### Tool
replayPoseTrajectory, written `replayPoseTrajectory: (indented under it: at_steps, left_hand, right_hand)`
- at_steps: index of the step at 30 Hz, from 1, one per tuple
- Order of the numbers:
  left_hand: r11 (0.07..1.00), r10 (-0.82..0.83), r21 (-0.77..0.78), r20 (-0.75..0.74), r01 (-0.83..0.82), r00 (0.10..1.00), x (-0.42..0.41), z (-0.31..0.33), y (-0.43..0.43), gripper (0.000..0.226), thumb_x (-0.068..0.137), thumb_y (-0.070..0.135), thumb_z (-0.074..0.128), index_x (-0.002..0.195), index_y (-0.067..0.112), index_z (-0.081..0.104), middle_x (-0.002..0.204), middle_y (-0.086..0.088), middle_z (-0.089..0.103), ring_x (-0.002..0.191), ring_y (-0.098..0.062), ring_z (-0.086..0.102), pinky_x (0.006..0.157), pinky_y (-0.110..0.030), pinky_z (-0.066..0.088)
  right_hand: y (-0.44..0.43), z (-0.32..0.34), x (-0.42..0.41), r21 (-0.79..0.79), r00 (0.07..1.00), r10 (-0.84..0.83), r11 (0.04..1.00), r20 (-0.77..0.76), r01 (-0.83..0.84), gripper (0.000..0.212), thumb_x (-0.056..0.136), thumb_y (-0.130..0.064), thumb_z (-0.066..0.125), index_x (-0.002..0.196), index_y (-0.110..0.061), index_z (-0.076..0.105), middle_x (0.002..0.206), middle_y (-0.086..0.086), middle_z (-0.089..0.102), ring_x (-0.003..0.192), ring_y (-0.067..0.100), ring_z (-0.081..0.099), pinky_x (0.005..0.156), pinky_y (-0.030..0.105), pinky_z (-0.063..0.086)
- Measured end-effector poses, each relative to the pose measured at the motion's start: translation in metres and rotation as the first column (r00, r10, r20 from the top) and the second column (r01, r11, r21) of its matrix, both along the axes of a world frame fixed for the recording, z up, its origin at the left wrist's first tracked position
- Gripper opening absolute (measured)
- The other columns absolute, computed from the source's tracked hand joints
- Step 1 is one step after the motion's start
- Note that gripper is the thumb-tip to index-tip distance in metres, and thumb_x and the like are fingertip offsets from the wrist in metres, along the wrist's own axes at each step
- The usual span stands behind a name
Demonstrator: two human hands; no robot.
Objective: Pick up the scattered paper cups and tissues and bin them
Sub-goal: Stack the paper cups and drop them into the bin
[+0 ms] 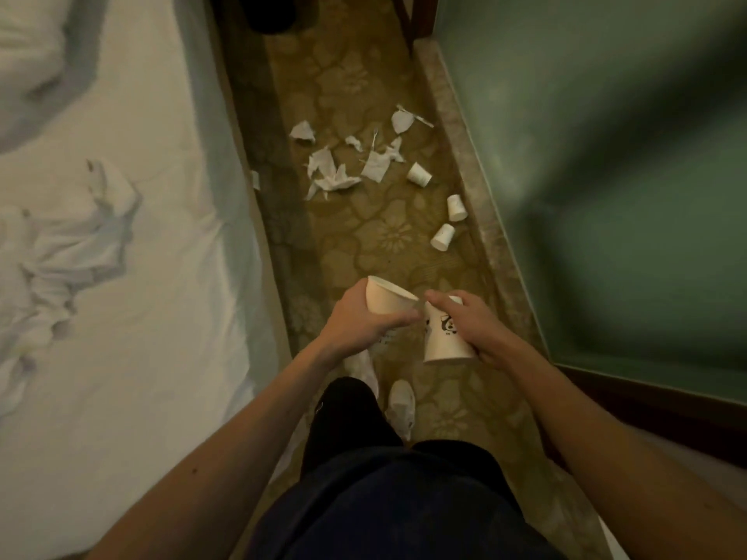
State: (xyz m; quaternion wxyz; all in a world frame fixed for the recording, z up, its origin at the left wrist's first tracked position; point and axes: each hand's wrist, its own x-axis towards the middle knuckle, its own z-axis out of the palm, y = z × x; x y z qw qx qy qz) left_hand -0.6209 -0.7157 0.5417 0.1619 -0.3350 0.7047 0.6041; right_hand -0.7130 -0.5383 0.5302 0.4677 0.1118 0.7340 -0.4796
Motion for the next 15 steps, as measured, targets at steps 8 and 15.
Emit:
replayPoseTrajectory:
  at_steps: [8, 15]
  left_hand:
    - [0.98, 0.051, 0.182, 0.176, -0.084, 0.983, -0.137, -0.08, -0.062, 0.056, 0.058, 0.047, 0.092, 0.103, 0.022, 0.069, 0.1, 0.0, 0.075, 0.092, -0.015, 0.073, 0.077, -0.032, 0.062]
    - [0.968, -0.046, 0.247, 0.301, -0.031, 0.953, -0.244, -0.204, -0.105, 0.055, 0.057, 0.048, 0.092, 0.1, 0.024, 0.068, 0.097, 0.004, 0.074, 0.087, -0.01, 0.072, 0.066, -0.025, 0.059]
  right_hand:
    - [-0.028, -0.067, -0.124, 0.221, 0.996, -0.067, 0.974, 0.058, 0.053, 0.048, 0.08, -0.054, 0.07, 0.114, -0.025, 0.052, 0.098, 0.007, 0.066, 0.083, 0.022, 0.067, 0.063, 0.033, 0.053]
    - [-0.056, -0.184, -0.209, 0.325, 0.995, -0.079, 0.944, 0.057, 0.057, 0.054, 0.084, -0.048, 0.068, 0.128, -0.023, 0.049, 0.096, -0.001, 0.063, 0.082, 0.017, 0.064, 0.064, 0.03, 0.049]
